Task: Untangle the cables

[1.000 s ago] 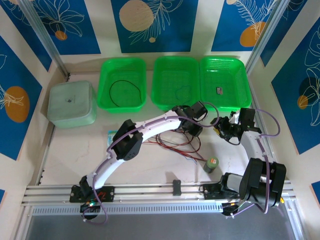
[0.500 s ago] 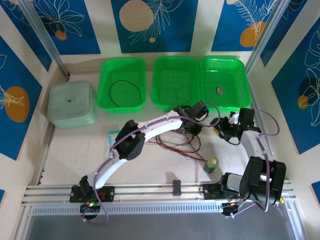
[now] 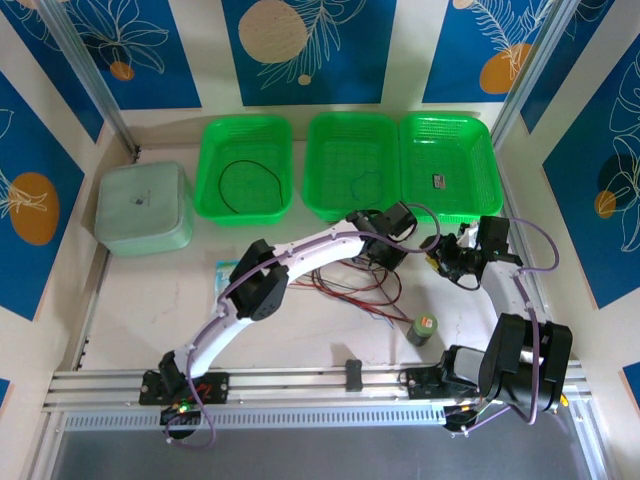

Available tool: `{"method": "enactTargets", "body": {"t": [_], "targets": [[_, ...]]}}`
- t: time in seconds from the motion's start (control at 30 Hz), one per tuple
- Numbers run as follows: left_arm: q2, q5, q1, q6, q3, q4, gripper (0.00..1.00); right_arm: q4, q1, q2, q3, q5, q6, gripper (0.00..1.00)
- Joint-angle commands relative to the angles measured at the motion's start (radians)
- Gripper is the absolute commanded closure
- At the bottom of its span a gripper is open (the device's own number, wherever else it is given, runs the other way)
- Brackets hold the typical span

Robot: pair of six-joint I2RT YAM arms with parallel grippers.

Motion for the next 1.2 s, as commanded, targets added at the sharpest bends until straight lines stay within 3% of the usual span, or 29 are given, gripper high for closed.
{"method": "enactTargets", "body": {"t": [0.0, 0.33, 0.67, 1.17], "targets": [[-0.134, -0.038, 0.007, 0.004, 0.024, -0.038, 1.0, 0.001, 0.009, -0.063, -0.011, -0.05, -0.013, 0.58], [-0.265, -0.022, 0.039, -0.109, 0.08, 0.006, 1.0, 0.116, 0.073, -0.22, -0.019, -0.049, -0.047, 0.46], [-0.372, -0.033, 0.06, -0.116, 0.078, 0.107, 1.0, 0.301, 0.162, -0.389, -0.055, -0.018, -0.165, 0.41], [-0.566, -0.13, 0.114, -0.051, 0.042, 0.22, 1.0, 0.315, 0.223, -0.388, -0.053, -0.007, -0.206, 0.4]]}}
